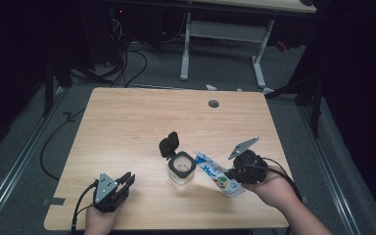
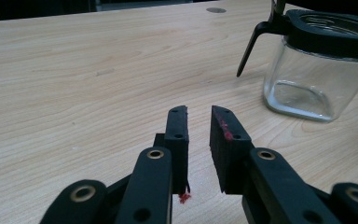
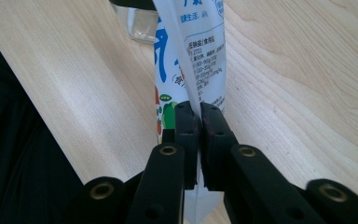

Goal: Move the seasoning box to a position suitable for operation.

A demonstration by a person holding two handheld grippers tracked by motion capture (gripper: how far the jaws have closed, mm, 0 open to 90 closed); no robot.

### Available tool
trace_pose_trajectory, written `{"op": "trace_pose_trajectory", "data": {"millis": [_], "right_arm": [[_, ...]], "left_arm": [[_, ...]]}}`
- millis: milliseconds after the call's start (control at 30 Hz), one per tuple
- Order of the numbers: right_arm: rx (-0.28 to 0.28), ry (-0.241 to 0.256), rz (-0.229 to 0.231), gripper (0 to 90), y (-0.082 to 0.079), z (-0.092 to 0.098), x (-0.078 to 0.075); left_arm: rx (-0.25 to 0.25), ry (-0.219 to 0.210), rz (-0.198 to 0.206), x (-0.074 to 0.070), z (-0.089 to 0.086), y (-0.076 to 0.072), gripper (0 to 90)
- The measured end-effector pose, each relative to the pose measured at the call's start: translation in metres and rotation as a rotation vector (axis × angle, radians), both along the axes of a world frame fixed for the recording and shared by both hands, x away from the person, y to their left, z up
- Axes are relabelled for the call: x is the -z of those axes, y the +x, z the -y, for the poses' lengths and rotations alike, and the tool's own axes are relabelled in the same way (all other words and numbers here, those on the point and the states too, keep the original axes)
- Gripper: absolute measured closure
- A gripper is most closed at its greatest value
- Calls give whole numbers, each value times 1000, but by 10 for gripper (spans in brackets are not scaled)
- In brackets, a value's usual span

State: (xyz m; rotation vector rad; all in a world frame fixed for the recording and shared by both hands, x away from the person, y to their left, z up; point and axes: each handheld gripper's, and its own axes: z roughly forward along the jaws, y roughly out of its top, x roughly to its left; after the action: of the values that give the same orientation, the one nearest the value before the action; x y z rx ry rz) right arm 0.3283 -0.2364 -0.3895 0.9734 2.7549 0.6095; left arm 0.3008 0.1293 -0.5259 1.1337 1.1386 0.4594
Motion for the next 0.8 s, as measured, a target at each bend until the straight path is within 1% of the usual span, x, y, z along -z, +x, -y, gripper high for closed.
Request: {"op": "trace_pose_trajectory", "data": {"millis": [167, 433, 567, 633, 800], "right_arm": [[-3, -5, -4, 877, 0, -1, 0], [-11, -13, -16, 879, 2, -4, -3], [-11, -18, -21, 880, 3, -6, -6], [-12, -13, -26, 881, 4, -7, -8], [-22, -24, -32, 882, 6, -10, -13]], "left_arm": [[-3, -6, 0, 0, 0, 0, 772], [-1, -2, 0, 0, 0, 0, 772], [2, 0, 2, 0, 1, 0, 772], [2, -1, 2, 0, 1, 0, 772], [2, -1, 1, 0, 0, -1, 772]]}}
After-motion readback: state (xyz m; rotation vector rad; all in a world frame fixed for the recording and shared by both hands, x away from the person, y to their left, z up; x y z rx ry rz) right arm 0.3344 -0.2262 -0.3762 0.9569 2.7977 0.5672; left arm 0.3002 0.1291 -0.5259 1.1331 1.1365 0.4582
